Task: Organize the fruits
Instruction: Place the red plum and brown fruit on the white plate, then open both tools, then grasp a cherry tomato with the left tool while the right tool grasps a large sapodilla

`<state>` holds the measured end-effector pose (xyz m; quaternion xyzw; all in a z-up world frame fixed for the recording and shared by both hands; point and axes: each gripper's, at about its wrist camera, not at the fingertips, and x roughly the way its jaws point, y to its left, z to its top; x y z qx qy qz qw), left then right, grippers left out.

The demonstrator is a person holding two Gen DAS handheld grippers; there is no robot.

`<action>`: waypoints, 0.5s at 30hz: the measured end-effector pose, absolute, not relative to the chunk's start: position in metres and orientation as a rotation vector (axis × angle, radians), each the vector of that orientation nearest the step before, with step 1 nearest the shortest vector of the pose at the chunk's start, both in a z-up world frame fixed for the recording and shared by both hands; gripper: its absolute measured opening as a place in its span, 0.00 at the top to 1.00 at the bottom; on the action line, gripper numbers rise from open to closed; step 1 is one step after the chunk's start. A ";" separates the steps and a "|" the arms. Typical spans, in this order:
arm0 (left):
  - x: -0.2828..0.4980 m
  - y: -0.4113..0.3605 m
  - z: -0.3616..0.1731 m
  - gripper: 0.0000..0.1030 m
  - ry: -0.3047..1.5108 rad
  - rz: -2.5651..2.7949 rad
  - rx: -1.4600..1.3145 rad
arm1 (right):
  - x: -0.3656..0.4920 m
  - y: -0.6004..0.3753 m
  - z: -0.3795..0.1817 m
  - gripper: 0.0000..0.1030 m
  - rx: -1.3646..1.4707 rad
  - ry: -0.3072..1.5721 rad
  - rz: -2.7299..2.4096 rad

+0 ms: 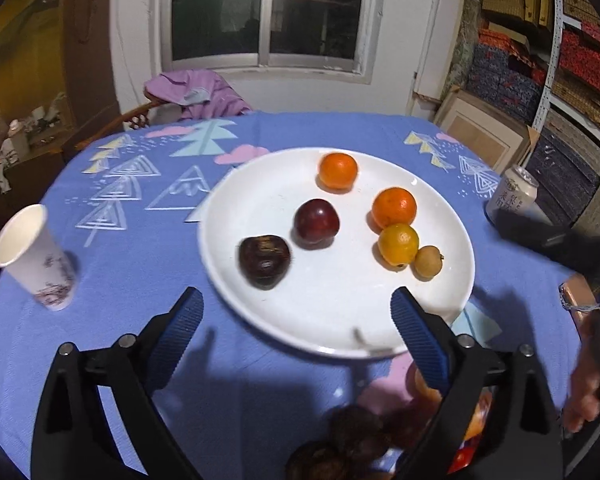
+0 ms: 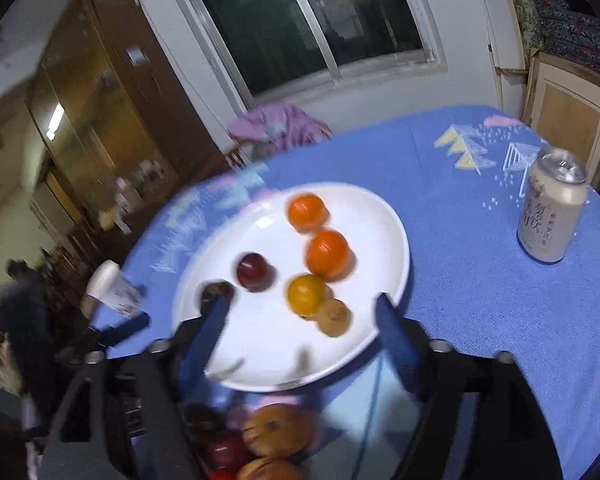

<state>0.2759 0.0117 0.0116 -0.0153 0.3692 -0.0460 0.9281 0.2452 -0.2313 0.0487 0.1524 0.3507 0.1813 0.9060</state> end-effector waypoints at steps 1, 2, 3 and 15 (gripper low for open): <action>0.266 0.018 0.016 0.08 0.738 -0.070 -0.027 | 0.231 -0.235 0.061 0.03 0.334 0.673 0.386; 0.256 0.022 0.019 0.08 0.722 -0.053 -0.020 | 0.219 -0.238 0.070 0.03 0.339 0.628 0.392; 0.242 0.029 0.021 0.06 0.707 -0.036 -0.018 | 0.207 -0.239 0.076 0.03 0.333 0.595 0.396; 0.125 0.031 -0.019 0.04 0.751 -0.031 0.074 | 0.138 -0.265 0.041 0.03 0.275 0.642 0.353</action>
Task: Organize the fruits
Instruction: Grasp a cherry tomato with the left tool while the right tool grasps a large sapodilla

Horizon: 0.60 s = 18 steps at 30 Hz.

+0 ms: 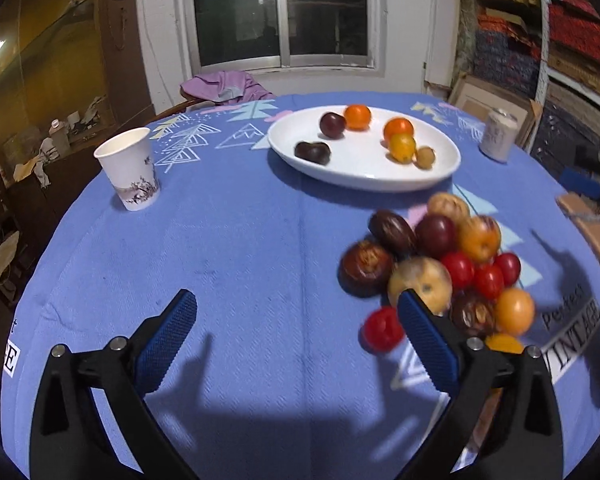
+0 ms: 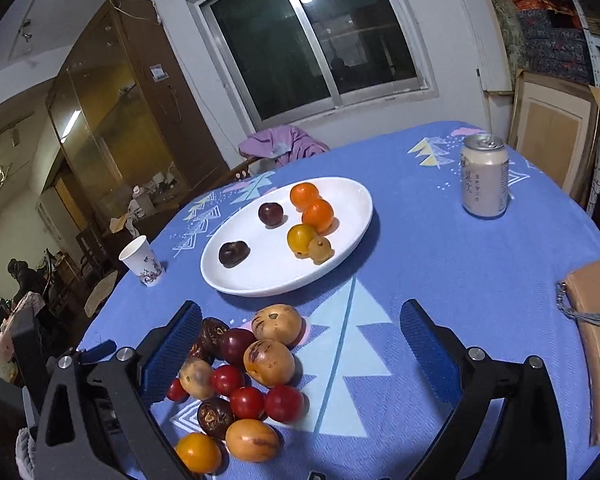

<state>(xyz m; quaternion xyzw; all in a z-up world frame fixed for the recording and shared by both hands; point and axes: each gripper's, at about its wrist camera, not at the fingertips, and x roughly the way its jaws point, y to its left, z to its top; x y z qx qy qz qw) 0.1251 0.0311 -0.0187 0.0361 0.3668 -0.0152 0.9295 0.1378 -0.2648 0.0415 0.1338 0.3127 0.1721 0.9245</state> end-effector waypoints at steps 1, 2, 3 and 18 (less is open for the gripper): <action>0.125 0.028 -0.021 0.04 0.759 -0.036 0.086 | 0.135 -0.267 0.043 0.03 0.280 0.629 0.349; 0.125 0.025 -0.023 0.04 0.762 -0.033 0.101 | 0.134 -0.270 0.043 0.03 0.288 0.627 0.341; 0.127 0.023 -0.025 0.04 0.767 -0.030 0.110 | 0.133 -0.272 0.043 0.03 0.299 0.631 0.337; 0.140 -0.003 -0.038 0.33 0.836 -0.144 0.187 | 0.134 -0.271 0.036 0.03 0.317 0.692 0.327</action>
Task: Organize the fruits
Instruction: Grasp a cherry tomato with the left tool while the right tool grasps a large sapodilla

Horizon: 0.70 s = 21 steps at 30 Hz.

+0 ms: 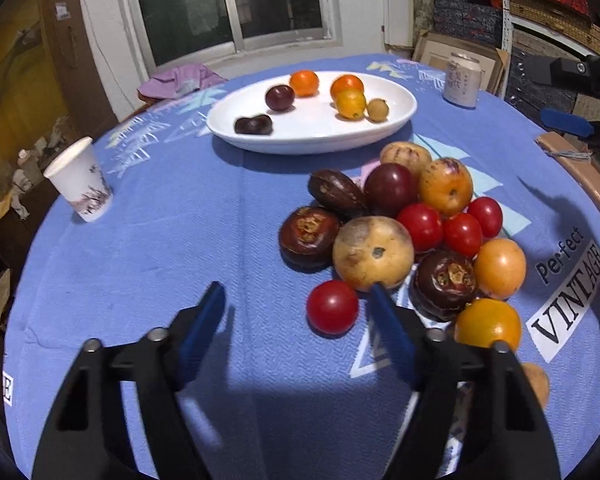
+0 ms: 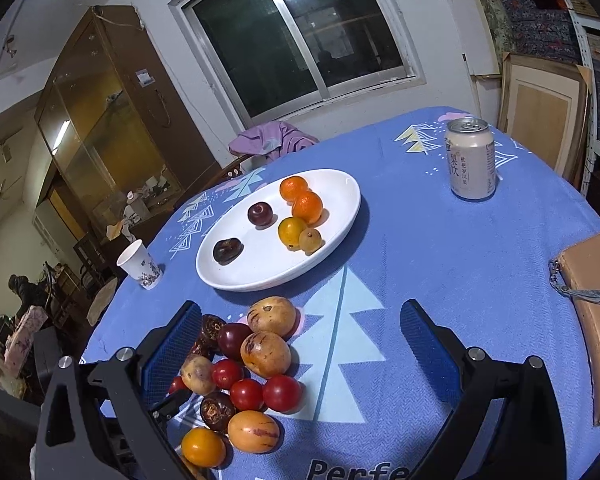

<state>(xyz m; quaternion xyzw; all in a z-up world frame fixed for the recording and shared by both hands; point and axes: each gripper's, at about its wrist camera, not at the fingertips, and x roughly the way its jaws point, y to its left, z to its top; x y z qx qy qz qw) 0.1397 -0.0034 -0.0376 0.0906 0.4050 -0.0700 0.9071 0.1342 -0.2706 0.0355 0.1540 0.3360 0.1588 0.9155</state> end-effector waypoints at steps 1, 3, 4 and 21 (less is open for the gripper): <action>0.141 -0.002 -0.039 0.34 0.846 -0.161 0.169 | 0.134 -0.269 0.035 0.03 0.311 0.691 0.327; 0.142 -0.001 -0.040 0.37 0.857 -0.185 0.146 | 0.133 -0.268 0.035 0.03 0.306 0.693 0.331; 0.143 0.000 -0.041 0.42 0.864 -0.206 0.133 | 0.133 -0.268 0.035 0.03 0.305 0.694 0.332; 0.145 0.022 -0.032 0.76 0.849 -0.151 0.024 | 0.094 -0.230 0.007 0.17 0.112 0.800 0.468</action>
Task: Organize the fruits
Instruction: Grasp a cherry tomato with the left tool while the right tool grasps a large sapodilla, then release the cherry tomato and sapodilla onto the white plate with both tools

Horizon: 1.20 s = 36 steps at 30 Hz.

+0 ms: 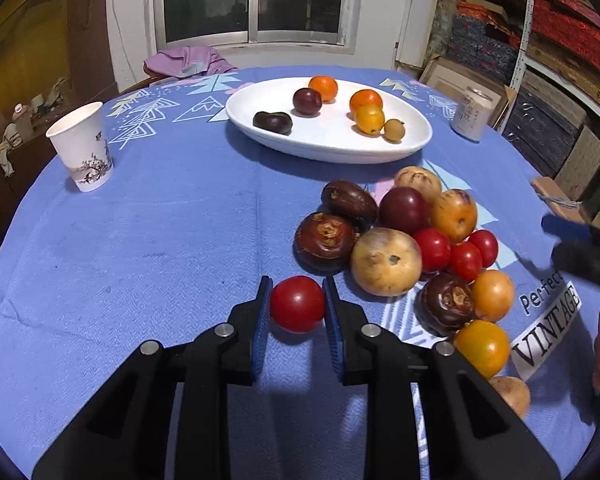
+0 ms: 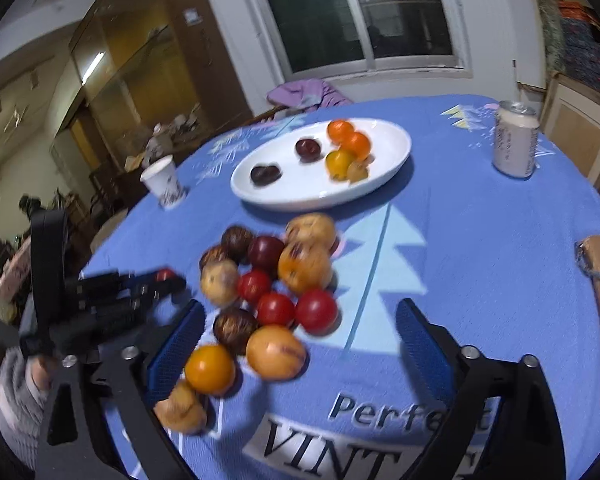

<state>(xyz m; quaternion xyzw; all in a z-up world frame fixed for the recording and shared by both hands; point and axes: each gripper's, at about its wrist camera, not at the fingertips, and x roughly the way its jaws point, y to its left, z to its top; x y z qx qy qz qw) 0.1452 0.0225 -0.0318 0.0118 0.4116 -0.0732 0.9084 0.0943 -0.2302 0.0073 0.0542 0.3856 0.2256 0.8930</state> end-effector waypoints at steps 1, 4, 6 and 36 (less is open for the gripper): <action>0.146 0.022 -0.033 0.76 0.858 -0.149 0.031 | 0.093 -0.225 0.002 0.22 0.097 0.823 0.480; 0.149 0.020 -0.040 0.76 0.886 -0.153 0.048 | 0.096 -0.216 -0.012 0.48 0.107 0.894 0.536; 0.149 0.020 -0.041 0.76 0.890 -0.154 0.050 | 0.099 -0.216 -0.019 0.51 0.134 0.928 0.541; 0.258 0.009 0.044 0.75 0.716 -0.137 -0.078 | 0.219 -0.205 0.061 0.60 0.169 0.791 0.451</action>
